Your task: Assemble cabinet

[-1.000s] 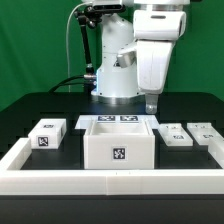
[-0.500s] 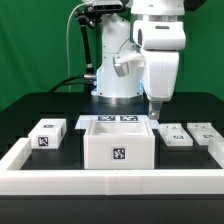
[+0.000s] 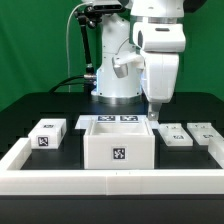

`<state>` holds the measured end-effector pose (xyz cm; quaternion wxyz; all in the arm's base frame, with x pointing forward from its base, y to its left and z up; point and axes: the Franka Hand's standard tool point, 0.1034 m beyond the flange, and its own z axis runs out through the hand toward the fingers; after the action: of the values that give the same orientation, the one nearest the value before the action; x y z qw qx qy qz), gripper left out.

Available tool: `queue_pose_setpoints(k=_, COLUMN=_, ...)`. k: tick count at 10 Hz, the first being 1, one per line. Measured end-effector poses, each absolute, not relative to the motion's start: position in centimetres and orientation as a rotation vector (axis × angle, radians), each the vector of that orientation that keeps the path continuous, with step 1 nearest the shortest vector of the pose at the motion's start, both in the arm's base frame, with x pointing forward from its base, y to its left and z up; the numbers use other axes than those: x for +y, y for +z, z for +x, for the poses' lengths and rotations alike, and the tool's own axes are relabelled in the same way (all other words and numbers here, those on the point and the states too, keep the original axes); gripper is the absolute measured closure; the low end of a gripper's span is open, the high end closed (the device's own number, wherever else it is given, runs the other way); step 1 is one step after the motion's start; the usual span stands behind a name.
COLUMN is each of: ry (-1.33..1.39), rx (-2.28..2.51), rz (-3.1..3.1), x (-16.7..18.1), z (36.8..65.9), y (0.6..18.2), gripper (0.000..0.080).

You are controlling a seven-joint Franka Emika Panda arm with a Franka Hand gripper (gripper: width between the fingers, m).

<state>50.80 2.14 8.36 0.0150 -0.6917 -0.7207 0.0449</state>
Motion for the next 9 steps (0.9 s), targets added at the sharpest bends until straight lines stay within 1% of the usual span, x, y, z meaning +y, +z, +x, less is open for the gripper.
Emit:
queue_pose_setpoints(k=3, ry=0.147, rx=-2.240, rz=-2.124, x=-0.5, z=48.2, y=6.9, gripper=0.0003)
queue_pose_setpoints(k=6, ry=0.152, rx=-2.202, rz=-2.135, x=-1.2, z=46.4, y=4.9, gripper=0.0003)
queue_pose_setpoints(k=7, ry=0.156, rx=-2.199, rz=-2.131, x=-1.2, z=46.1, y=4.6, gripper=0.0003)
queue_pose_setpoints(k=9, ry=0.157, rx=-2.174, rz=-2.162, x=-0.8, z=46.2, y=4.7, gripper=0.0003)
